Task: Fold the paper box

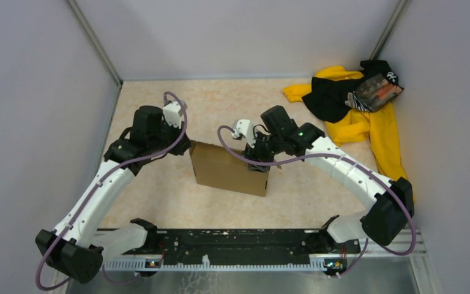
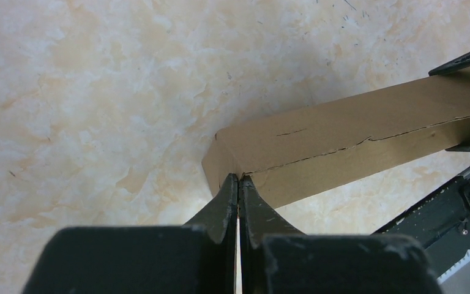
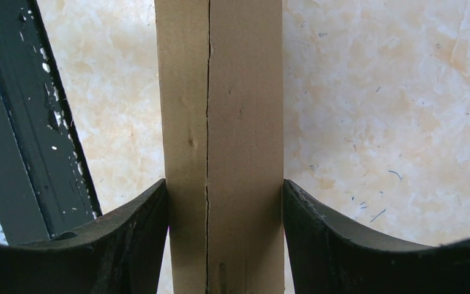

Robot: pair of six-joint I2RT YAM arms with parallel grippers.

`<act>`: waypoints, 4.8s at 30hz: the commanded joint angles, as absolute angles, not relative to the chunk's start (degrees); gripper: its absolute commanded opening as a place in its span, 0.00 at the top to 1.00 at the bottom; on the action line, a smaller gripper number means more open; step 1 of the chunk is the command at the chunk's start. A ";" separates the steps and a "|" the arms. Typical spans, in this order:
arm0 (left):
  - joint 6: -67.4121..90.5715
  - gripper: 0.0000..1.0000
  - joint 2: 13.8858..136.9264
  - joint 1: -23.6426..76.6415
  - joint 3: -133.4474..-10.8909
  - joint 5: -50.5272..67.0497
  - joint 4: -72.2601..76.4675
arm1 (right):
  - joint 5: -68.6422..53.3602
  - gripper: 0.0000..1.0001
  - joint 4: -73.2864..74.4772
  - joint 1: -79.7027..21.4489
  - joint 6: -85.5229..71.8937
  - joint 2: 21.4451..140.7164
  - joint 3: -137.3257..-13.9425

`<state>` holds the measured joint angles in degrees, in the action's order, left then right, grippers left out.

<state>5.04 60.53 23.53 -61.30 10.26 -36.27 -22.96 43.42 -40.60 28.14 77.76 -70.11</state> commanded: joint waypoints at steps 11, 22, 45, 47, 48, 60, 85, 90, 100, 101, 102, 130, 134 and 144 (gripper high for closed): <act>5.86 1.00 66.22 23.55 -71.65 9.20 -43.31 | -20.10 0.62 42.80 -43.76 28.27 77.43 -67.64; 7.42 1.00 69.61 23.55 -77.70 10.15 -47.89 | -17.82 0.62 41.76 -44.92 29.01 76.69 -66.30; 10.23 1.00 73.56 23.55 -84.22 11.39 -53.61 | -12.56 0.64 39.94 -48.58 29.24 75.41 -64.27; 10.36 1.00 73.93 23.55 -84.77 11.59 -53.99 | -11.33 0.64 39.48 -49.29 29.10 75.30 -64.04; 10.49 1.00 74.16 23.55 -85.08 11.62 -54.20 | -10.93 0.65 39.32 -49.62 29.05 75.26 -63.95; 11.16 1.00 75.05 23.55 -87.03 12.30 -55.93 | -7.10 0.65 37.45 -51.75 29.04 75.05 -62.20; 10.02 1.00 71.86 23.55 -78.28 10.28 -51.60 | -7.56 0.66 37.09 -52.56 28.92 75.76 -61.87; 10.03 1.00 70.71 23.55 -75.74 9.69 -50.18 | -7.88 0.66 37.02 -52.56 28.92 75.91 -62.01; 9.90 1.00 70.47 23.55 -72.95 9.53 -48.86 | -9.81 0.66 37.03 -52.56 28.27 76.71 -62.43; 9.85 1.00 70.41 23.55 -72.62 9.54 -48.71 | -9.98 0.66 37.13 -52.56 28.22 76.79 -62.50; 9.88 1.00 70.45 23.55 -72.37 9.51 -48.65 | -10.14 0.66 37.09 -52.57 28.14 76.93 -62.62; 9.38 0.56 68.21 23.47 -70.40 10.68 -50.21 | -19.87 0.65 41.78 -49.48 29.28 78.44 -67.60; 8.69 0.53 67.86 23.47 -70.62 10.27 -51.18 | -21.90 0.65 43.60 -48.25 30.66 79.11 -68.90; 8.12 0.42 66.21 23.46 -70.30 9.11 -52.46 | -23.66 0.67 45.87 -47.20 32.75 80.08 -70.17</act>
